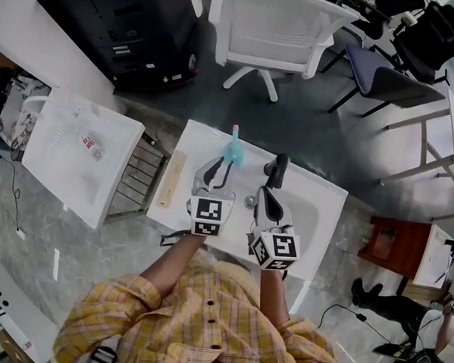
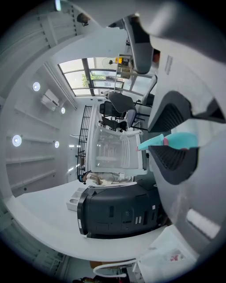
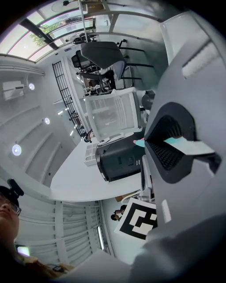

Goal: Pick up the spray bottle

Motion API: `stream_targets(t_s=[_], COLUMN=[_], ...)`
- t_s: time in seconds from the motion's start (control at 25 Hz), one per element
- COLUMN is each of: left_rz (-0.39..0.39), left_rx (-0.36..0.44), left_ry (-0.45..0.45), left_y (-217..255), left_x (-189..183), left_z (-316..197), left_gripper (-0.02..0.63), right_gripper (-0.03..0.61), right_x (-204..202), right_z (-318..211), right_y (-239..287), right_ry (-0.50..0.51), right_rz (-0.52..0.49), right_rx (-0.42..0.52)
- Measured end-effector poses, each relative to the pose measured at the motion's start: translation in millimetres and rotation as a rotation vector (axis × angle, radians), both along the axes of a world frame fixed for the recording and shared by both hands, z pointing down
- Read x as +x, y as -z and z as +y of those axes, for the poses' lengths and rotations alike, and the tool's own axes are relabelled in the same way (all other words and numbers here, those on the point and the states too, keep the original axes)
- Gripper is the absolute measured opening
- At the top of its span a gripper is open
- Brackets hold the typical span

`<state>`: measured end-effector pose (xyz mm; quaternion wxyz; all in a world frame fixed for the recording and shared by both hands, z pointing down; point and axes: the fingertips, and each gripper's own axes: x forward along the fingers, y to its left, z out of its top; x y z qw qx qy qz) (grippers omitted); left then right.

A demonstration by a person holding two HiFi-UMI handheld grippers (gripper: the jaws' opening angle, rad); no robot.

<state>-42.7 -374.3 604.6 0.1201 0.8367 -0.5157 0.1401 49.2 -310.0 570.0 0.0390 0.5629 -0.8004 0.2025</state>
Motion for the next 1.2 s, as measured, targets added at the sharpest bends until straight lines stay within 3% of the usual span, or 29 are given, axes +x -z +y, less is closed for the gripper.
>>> stream_targets(t_s=[0.44, 1.2], left_rz=[-0.02, -0.026], left_rx=[-0.06, -0.118], left_ry=[0.0, 0.038], left_y=[-22.3, -40.0], left_x=[9.1, 18.9], left_z=[-19.7, -52.5], left_gripper=[0.12, 0.129], right_gripper=[-0.002, -0.002], right_x=[3.0, 11.9], right_z=[-6.8, -8.3], right_y=[-11.9, -21.4], right_ry=[-0.015, -0.036], right_rz=[-0.008, 0.028], right_rx=[-0.019, -0.036])
